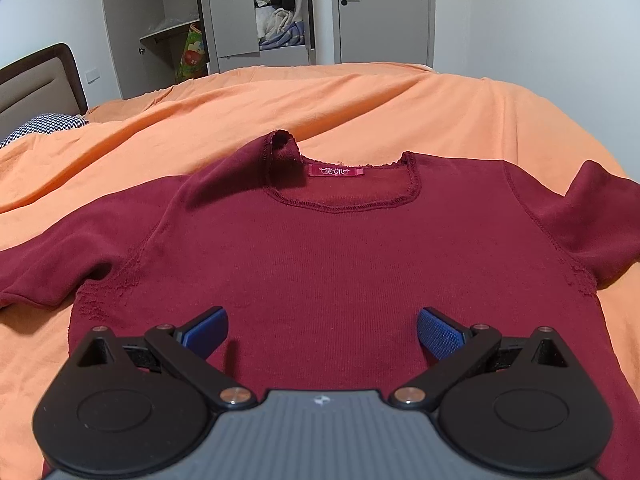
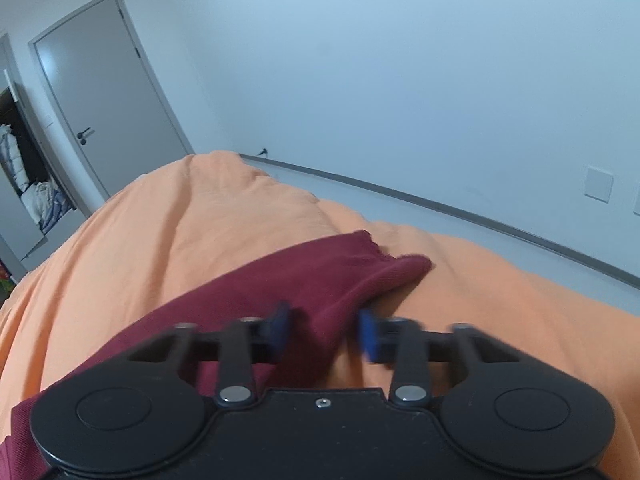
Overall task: Fold small clothes
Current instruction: 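Move the right gripper to a sleeve cuff and close on it, then lift the sleeve with the right gripper and fold it across the shirt body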
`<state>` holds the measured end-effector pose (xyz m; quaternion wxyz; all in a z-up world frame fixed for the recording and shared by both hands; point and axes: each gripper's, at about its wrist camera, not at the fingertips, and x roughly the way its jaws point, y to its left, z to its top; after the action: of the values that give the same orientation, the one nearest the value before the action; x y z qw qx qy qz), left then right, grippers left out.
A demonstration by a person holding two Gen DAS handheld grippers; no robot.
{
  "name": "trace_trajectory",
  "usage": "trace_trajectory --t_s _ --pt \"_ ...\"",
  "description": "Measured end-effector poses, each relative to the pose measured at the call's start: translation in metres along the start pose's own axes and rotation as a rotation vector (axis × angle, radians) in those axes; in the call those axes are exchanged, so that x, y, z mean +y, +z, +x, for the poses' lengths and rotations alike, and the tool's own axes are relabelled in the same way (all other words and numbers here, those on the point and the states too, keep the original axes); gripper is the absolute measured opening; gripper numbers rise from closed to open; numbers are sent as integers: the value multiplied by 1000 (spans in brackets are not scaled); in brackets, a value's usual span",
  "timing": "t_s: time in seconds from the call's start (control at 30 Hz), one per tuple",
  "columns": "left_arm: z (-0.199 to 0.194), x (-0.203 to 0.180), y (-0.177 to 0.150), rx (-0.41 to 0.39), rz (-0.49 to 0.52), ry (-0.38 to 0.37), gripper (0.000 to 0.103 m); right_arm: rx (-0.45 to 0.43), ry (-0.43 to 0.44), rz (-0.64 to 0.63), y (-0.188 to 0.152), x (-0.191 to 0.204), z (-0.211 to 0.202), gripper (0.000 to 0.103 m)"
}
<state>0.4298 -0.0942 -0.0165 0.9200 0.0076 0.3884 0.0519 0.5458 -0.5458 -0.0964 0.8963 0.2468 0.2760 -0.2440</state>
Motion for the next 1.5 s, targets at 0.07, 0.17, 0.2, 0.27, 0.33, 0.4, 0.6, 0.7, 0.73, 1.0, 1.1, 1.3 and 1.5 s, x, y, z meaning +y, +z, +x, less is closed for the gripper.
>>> trace_trajectory --t_s 0.07,0.17,0.2,0.27,0.33,0.4,0.6,0.7,0.73,1.0,1.1,1.3,1.5 --pt "-2 1 2 -4 -2 -4 103 -15 -7 -13 1 4 -4 15" --pt "-6 5 5 -13 -11 -8 103 -48 13 -24 4 8 -16 8" --pt "-7 7 6 -17 -15 -10 103 -64 26 -34 6 12 -24 8" --pt "-10 11 9 -23 -23 -15 103 -107 46 -83 11 24 -39 7" --pt "-14 16 11 -31 -33 -16 103 -155 77 -142 15 42 -57 7" --pt "-18 23 14 -45 -46 -19 103 -205 128 -196 19 64 -80 7" --pt "-32 55 19 -88 -103 -14 103 -330 344 -376 12 150 -157 7" --pt "-37 76 21 -108 -140 1 103 -362 463 -462 -3 197 -195 7" --pt "-39 85 21 -116 -154 8 103 -367 496 -498 -12 214 -207 7" --pt "-50 151 14 -141 -266 82 103 -312 701 -752 -121 323 -264 7" --pt "-53 176 9 -144 -313 114 103 -251 745 -836 -176 354 -275 7" --pt "-57 216 -3 -146 -390 165 103 -160 751 -1038 -271 391 -286 7" --pt "-59 235 -10 -161 -456 135 103 -109 764 -1138 -311 391 -287 14"
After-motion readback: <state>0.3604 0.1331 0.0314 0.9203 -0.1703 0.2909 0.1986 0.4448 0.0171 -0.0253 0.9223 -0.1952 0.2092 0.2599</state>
